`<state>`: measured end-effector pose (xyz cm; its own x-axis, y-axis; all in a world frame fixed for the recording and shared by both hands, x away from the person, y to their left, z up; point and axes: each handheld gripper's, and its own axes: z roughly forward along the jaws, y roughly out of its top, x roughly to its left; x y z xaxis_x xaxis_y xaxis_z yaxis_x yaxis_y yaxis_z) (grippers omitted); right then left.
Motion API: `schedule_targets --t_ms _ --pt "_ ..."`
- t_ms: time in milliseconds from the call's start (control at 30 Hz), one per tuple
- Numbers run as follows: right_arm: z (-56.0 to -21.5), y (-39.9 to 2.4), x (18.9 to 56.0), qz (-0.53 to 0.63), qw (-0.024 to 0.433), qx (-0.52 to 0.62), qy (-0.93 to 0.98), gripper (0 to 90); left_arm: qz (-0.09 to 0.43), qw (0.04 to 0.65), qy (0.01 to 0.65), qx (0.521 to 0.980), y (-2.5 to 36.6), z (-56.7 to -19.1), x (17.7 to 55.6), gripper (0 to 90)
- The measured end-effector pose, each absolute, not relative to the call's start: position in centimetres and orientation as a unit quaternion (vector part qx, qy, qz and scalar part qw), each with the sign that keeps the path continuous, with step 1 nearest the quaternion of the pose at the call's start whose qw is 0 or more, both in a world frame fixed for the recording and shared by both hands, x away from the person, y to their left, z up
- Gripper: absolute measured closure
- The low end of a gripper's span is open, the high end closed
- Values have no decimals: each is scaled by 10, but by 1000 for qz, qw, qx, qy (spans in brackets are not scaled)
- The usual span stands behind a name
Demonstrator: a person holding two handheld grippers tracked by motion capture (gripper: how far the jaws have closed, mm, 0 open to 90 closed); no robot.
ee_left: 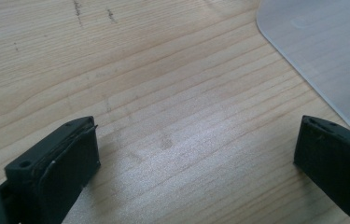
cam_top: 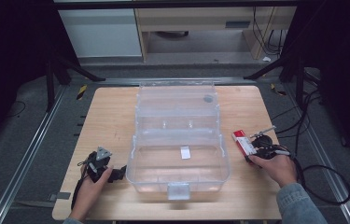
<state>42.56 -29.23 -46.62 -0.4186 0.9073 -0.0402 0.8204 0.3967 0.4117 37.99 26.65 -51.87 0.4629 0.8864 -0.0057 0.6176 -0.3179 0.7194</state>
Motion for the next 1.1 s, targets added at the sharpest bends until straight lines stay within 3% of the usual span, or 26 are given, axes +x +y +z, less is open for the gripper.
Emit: schedule_targets --t_ms 833,1100 --pt "-463 -291 439 121 85 516 844 501 200 337 478 786 266 -519 380 0" --pt "-459 -293 438 115 91 503 852 512 200 336 477 787 267 -519 380 0"
